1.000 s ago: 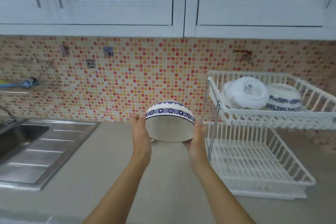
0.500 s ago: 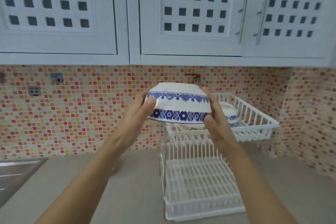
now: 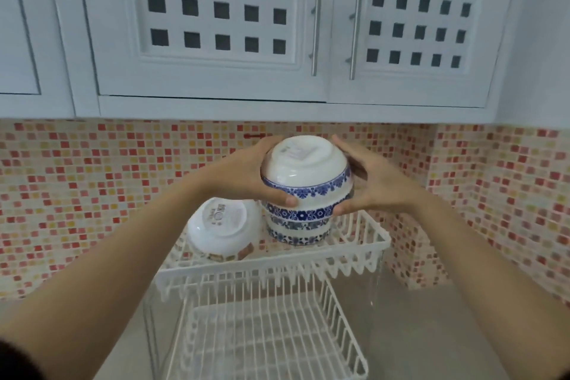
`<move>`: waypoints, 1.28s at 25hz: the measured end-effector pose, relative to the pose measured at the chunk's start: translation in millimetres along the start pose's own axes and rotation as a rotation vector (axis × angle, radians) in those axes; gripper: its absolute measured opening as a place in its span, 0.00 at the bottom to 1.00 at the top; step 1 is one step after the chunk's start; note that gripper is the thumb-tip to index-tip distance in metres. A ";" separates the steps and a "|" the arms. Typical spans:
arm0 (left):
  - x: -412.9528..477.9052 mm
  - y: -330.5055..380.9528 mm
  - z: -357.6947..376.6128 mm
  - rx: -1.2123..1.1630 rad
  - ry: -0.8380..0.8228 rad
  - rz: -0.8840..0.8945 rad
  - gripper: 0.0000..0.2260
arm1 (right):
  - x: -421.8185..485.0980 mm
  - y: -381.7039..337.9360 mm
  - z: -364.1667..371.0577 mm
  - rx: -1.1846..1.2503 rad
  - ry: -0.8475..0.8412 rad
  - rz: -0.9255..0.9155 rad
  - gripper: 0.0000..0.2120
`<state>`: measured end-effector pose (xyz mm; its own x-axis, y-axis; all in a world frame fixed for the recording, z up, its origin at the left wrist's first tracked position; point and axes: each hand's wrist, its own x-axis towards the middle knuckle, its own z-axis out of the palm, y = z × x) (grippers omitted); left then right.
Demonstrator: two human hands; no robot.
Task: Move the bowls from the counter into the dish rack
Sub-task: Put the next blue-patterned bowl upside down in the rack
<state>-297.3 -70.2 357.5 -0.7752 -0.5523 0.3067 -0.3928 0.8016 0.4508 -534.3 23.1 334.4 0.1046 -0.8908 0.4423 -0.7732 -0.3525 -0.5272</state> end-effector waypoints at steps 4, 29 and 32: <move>55.8 -13.3 27.6 0.120 -0.098 -0.130 0.56 | 26.9 61.6 -6.7 -0.092 -0.082 0.027 0.63; 126.1 -44.7 75.7 0.316 -0.401 -0.600 0.49 | 90.0 137.5 29.8 -0.354 -0.466 0.049 0.53; 127.7 -39.8 75.8 0.369 -0.412 -0.604 0.50 | 89.7 134.1 29.0 -0.380 -0.466 0.058 0.53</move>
<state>-418.2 -155.2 315.2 -0.4691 -0.8421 -0.2660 -0.8827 0.4562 0.1123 -610.5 -112.4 282.4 0.2519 -0.9677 0.0104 -0.9463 -0.2486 -0.2066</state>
